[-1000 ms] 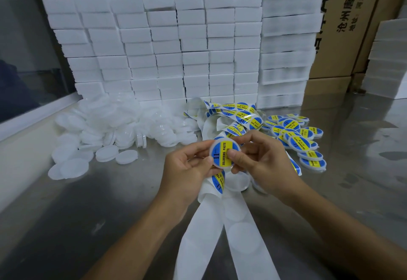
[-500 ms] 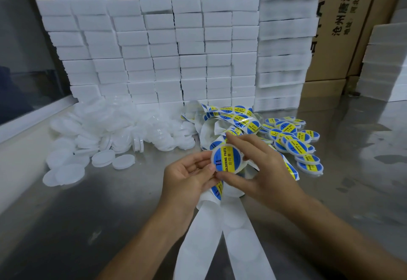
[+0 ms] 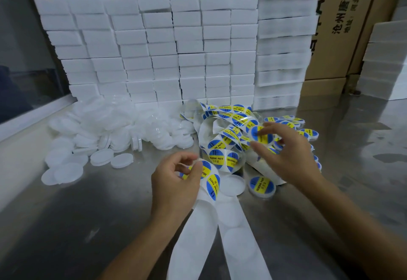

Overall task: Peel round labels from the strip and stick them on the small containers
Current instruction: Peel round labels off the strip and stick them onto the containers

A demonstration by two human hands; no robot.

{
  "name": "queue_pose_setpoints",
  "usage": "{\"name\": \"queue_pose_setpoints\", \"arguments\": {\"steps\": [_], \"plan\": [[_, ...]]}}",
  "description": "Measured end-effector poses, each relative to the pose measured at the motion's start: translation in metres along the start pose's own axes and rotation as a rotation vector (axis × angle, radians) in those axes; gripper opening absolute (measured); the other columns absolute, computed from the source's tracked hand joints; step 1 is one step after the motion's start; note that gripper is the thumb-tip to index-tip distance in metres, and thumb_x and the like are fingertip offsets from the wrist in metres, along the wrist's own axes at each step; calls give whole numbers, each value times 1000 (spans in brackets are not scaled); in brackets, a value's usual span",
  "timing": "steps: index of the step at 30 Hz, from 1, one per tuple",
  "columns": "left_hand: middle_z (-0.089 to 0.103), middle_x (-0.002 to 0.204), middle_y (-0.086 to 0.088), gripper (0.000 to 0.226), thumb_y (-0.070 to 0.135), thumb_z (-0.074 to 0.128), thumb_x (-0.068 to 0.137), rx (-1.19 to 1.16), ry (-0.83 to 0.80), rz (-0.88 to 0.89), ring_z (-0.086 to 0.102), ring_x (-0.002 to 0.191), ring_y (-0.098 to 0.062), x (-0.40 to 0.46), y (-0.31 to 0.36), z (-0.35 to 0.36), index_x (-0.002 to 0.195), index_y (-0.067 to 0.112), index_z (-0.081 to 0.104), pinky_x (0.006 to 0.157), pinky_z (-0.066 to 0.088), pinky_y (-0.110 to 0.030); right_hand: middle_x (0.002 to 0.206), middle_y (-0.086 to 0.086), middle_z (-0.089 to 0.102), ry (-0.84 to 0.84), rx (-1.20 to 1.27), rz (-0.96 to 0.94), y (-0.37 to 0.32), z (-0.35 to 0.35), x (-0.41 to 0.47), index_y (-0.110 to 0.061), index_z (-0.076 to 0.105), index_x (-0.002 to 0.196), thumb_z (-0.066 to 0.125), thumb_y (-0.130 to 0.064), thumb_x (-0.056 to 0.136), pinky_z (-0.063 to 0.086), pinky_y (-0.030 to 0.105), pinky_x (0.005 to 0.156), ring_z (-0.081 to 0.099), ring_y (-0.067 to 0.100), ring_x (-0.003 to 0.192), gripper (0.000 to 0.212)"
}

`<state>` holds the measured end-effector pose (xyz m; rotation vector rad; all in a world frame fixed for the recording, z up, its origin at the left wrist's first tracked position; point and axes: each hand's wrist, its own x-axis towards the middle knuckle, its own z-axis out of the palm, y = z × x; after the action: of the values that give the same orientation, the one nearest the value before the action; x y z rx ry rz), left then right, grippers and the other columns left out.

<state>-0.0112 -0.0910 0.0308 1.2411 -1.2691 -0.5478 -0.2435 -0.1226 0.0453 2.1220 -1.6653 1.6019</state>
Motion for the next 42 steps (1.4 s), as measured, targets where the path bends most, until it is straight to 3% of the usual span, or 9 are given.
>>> {"name": "queue_pose_setpoints", "arguments": {"steps": [5,9,14,18,22,29,34,37,42], "plan": [[58,79,9,30,43,81,68,172,-75,-148,56,66,-2,2,-6,-2,88,32,63,58,40,-14,104,2,58,59,-213,178,49,-13,15,-18,68,85,78,-31,80,44,33,74,59,21,93,17],[65,70,8,30,41,83,67,154,-161,-185,59,58,5,2,-9,-3,86,27,65,49,40,-6,104,4,60,63,-304,281,68,-9,14,-22,64,85,73,-36,83,39,32,70,56,22,85,17],[72,74,3,24,26,84,71,-3,-173,-250,70,62,-9,4,-10,-4,87,23,66,64,55,-29,113,8,62,-100,-390,410,74,-7,11,-18,70,101,66,-36,89,49,39,76,60,31,93,22],[74,79,2,23,27,82,74,-65,-149,-289,71,66,-9,6,-10,-6,91,21,67,64,55,-29,105,13,68,8,-422,310,60,-7,14,-13,72,102,63,-24,90,50,46,82,61,36,94,18],[73,84,2,21,23,81,76,-64,-152,-288,72,67,-9,8,-11,-7,92,20,67,62,56,-26,93,9,72,159,-271,58,23,-3,13,-9,73,91,68,-14,87,45,38,78,62,31,91,8],[75,82,1,21,22,80,77,-183,-135,-310,73,69,-14,7,-8,-8,94,17,68,52,54,-23,66,-12,66,-171,143,-43,-55,15,-17,-24,64,105,62,-42,88,50,30,61,61,8,61,25],[75,89,-7,19,15,77,81,-333,-133,-359,72,67,-19,8,-6,-9,97,15,67,58,55,-29,84,-16,66,-459,155,25,-65,32,-35,-47,47,118,60,-74,71,51,18,67,62,-2,82,55],[75,90,-9,19,11,75,82,-387,-141,-385,73,67,-21,9,-5,-9,98,12,65,55,55,-27,82,-6,69,-537,421,159,-64,36,-35,-41,51,116,81,-48,72,53,23,66,61,6,70,54],[72,93,-16,29,15,77,79,-466,-151,-386,73,66,-29,9,-2,-8,101,6,60,53,57,-31,81,14,74,-398,651,278,-68,38,-34,-11,62,96,80,-15,78,57,40,66,68,32,70,25]]}}
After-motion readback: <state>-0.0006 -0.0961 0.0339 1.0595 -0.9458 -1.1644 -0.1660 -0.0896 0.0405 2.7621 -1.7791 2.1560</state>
